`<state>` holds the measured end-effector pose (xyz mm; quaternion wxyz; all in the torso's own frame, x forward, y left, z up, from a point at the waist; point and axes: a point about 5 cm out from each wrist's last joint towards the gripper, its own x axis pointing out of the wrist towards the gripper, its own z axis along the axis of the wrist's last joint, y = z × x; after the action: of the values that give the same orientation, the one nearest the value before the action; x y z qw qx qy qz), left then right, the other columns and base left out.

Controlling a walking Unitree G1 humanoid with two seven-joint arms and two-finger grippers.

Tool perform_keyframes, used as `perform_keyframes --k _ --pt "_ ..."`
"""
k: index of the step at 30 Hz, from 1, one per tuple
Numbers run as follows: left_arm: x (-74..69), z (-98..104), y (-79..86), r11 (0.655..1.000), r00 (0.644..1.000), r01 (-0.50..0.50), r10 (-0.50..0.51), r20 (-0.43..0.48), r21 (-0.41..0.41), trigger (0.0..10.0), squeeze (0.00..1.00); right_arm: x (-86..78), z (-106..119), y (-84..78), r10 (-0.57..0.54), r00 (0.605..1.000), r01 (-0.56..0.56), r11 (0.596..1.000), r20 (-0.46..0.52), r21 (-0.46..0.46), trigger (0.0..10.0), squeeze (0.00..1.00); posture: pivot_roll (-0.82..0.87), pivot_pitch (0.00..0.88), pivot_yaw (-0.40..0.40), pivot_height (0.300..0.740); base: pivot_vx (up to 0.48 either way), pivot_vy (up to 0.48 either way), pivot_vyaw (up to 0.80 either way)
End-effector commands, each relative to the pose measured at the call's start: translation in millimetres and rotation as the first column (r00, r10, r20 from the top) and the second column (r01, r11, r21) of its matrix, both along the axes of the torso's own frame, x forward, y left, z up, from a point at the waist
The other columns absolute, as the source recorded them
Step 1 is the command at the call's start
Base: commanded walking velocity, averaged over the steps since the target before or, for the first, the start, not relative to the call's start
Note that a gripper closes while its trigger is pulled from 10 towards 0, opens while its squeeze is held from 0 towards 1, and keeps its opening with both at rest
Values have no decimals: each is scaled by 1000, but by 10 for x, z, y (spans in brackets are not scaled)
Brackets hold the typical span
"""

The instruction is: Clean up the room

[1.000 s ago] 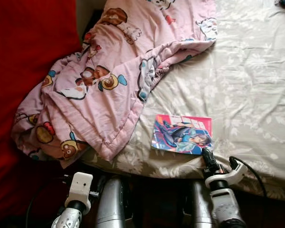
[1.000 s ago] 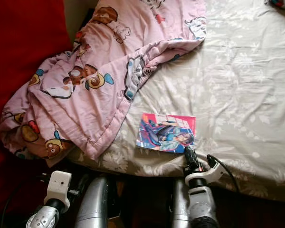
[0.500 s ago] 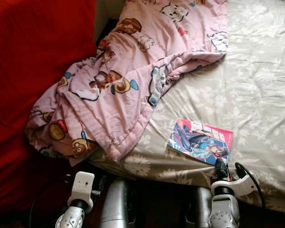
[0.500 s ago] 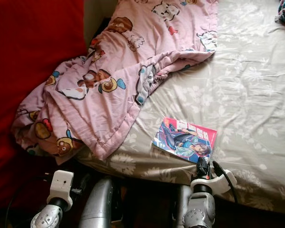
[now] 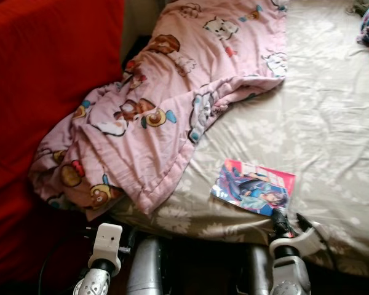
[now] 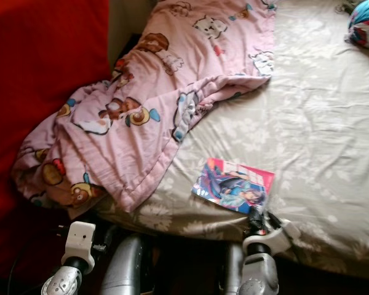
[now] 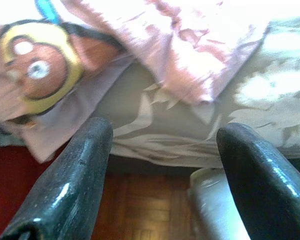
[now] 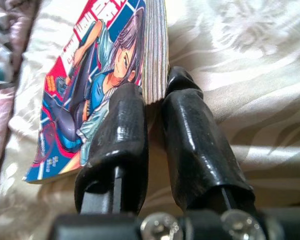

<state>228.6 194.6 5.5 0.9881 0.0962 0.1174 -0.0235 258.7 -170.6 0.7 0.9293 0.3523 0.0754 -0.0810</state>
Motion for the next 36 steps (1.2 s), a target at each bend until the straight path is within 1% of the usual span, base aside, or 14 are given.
perform_keyframes --k 1,9,12,15,16,18,19,20,21,23,24,33,34,36 --pt "-60 -60 43 1000 1000 -21 21 -23 7 10000 0 -27 -56 134 67 997 -66 997 -27 29 10000 0 39 167 64 583 0 0 0" --pt "-76 -69 23 1000 1000 -25 25 -19 3 10000 0 35 -20 92 107 994 -107 994 -28 -5 10000 0 42 167 61 583 0 0 0" --pt "-81 -71 29 1000 999 -26 26 -19 6 10000 0 52 115 -39 -12 998 13 1000 55 -21 10000 0 40 168 63 583 0 0 0" --pt "-82 -70 35 1000 999 -26 27 -19 7 10000 0 17 65 -124 -120 993 120 992 5 40 10000 0 35 169 64 583 0 0 0" --pt "-81 -69 34 1000 999 -26 26 -19 8 10000 0 -4 21 -118 -129 991 131 990 -24 59 10000 267 35 168 64 583 0 0 0" --pt "-75 -65 27 1000 1000 -24 24 -18 8 10000 0 -57 -59 -96 -159 985 166 980 -64 114 10000 286 39 169 65 583 0 0 0" --pt "-72 -63 26 1000 1000 -23 24 -17 8 10000 0 -75 -85 -92 -176 981 186 973 -80 137 10000 396 39 169 65 583 0 0 0" --pt "-71 -61 25 1000 1000 -23 23 -17 8 10000 0 -95 -114 -89 -196 976 210 964 -99 164 10000 675 39 169 65 583 0 0 0" --pt "-69 -59 24 1000 1000 -23 23 -16 8 10000 0 -115 -139 -86 -215 970 234 954 -115 190 10000 812 39 169 65 583 0 0 0" --pt "-69 -57 25 1000 1000 -22 22 -15 9 10000 0 -146 -186 -75 -232 962 261 940 -147 220 10000 812 39 170 66 583 0 0 0" --pt "-69 -57 26 1000 1000 -22 22 -15 10 10000 0 -172 -225 -56 -239 956 275 932 -172 236 10000 1000 39 170 66 583 0 0 0" --pt "-89 -54 34 1000 1000 -23 23 -16 15 10000 0 -294 -379 26 -239 935 312 907 -261 285 10000 1000 45 175 66 583 0 0 0" --pt "-94 -55 35 1000 1000 -23 23 -17 16 10000 0 -272 -360 40 -216 946 280 921 -242 272 10000 227 45 175 66 583 0 0 0" --pt "-97 -56 36 1000 1000 -22 23 -18 16 10000 0 -248 -339 51 -199 954 255 931 -223 262 10000 122 45 175 66 583 0 0 0"
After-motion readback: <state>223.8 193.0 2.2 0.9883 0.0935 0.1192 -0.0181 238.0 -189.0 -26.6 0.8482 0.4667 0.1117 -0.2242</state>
